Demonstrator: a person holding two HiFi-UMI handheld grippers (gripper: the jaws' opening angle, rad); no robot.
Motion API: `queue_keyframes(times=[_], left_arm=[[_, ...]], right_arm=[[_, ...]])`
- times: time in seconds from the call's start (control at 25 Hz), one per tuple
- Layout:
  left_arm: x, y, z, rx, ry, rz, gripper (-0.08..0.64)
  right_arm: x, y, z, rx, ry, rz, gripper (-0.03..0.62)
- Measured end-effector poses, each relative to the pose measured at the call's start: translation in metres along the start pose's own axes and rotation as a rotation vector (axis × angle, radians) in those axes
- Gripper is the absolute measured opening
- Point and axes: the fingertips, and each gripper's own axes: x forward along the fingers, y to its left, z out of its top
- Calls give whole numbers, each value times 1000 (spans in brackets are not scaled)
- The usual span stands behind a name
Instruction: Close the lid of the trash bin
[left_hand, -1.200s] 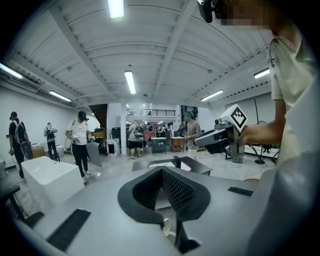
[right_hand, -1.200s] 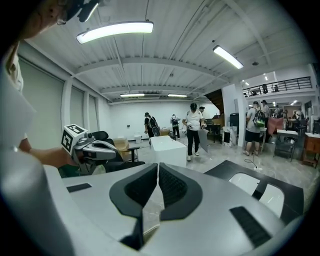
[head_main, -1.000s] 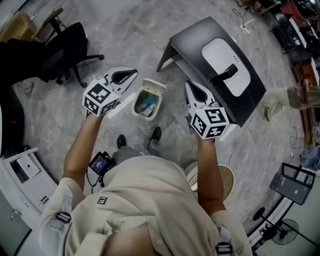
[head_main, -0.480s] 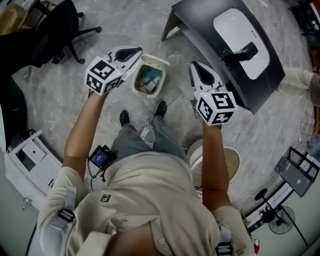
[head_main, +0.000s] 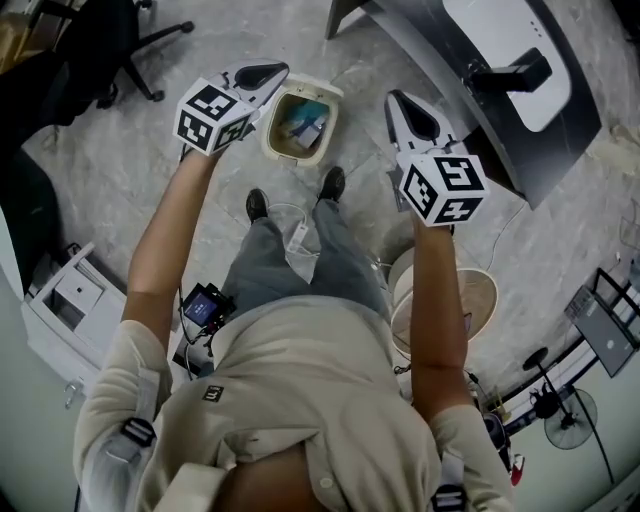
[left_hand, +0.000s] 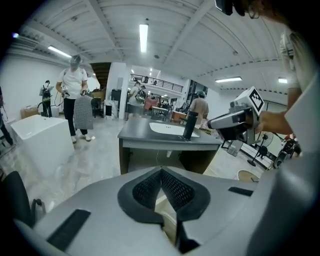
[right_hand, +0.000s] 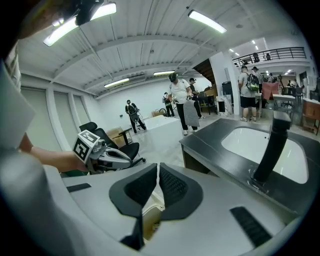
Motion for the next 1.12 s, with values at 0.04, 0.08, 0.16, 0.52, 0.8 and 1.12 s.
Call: queue_keyframes(times=[0.04,0.08,0.16,0.52,0.8,1.12], left_arm=[[6,3,-6,-5,10,1,15],[11,5,-12,-10,20,1,15],[21,9,-23,-18,38,2,15],[69,27,-73,-46,118,-11,15],[107,43,-110,-90,163,1,23],[144,49,-155,-135,235,-4,69]], right_arm=[[3,-3,-5,6,5,1,28],[6,-5,-10,11,10,1,28],[10,-10,-18,22,20,3,28],[31,-29,-56,62,69,4,28],[45,-45,-89,86,117,-1,28],[53,-62,-119,90,174,-11,28]])
